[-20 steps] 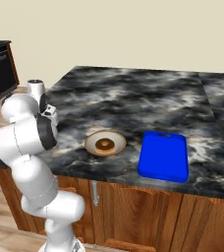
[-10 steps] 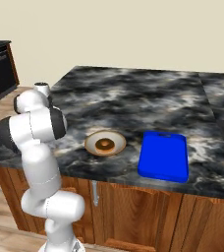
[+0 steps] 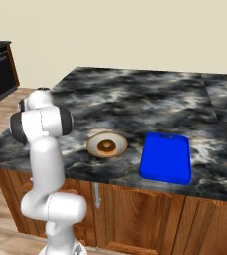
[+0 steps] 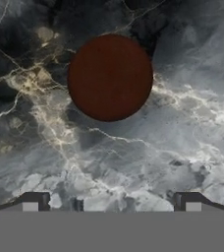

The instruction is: Place the bowl with donut and the cupcake onto the tray.

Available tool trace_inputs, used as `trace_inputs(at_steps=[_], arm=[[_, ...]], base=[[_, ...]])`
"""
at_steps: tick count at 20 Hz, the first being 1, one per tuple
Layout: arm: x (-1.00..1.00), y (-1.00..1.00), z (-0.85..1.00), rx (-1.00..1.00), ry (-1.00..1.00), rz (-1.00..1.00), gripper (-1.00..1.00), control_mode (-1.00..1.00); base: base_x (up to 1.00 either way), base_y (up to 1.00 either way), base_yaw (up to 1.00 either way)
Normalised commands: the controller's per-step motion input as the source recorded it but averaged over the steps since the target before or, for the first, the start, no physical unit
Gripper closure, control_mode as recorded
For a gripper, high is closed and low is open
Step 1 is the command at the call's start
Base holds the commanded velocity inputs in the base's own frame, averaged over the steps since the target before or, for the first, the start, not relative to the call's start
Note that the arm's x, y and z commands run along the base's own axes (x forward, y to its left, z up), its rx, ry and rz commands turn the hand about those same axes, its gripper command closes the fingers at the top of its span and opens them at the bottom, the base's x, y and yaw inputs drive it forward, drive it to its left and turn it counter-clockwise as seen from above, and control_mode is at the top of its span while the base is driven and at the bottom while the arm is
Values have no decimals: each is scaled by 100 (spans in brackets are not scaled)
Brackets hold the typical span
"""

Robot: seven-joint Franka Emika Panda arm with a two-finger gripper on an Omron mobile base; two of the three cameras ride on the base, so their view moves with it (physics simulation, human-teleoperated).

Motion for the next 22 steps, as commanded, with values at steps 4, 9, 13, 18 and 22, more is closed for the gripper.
trace_inputs(at_steps=[4, 9, 13, 18, 22], arm=[[19, 10, -25, -2, 0, 0, -100, -100], [25, 8, -28, -2, 0, 0, -100, -100], [27, 3, -19, 0, 0, 0, -100, -100], [38, 0, -11, 0, 0, 0, -100, -100], [37, 5, -13, 0, 0, 0, -100, -100]], base=[[0, 0, 0], [0, 0, 0], [0, 0, 0], [0, 0, 0], [0, 0, 0]])
